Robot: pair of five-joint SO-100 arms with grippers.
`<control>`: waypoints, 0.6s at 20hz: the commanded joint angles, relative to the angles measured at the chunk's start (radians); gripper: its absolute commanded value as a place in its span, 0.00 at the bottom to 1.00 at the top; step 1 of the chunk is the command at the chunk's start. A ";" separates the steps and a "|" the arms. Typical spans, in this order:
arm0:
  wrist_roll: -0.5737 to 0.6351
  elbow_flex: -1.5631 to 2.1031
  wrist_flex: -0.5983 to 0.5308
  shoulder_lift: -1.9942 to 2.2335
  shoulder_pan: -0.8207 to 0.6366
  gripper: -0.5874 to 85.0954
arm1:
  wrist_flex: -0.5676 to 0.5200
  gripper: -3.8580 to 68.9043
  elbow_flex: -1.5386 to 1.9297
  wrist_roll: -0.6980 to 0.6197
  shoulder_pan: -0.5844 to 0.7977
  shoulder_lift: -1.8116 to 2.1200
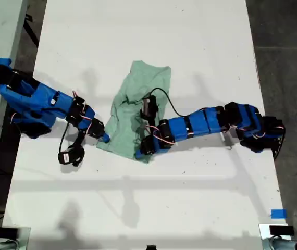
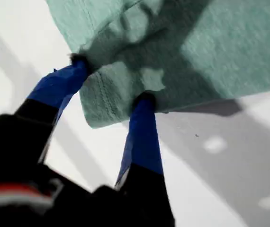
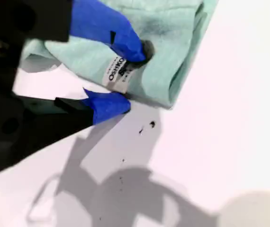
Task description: Fold tshirt
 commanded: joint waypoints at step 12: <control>-0.014 -0.746 0.307 -0.219 0.225 0.01 | 0.143 0.04 -0.095 -0.012 -0.161 0.181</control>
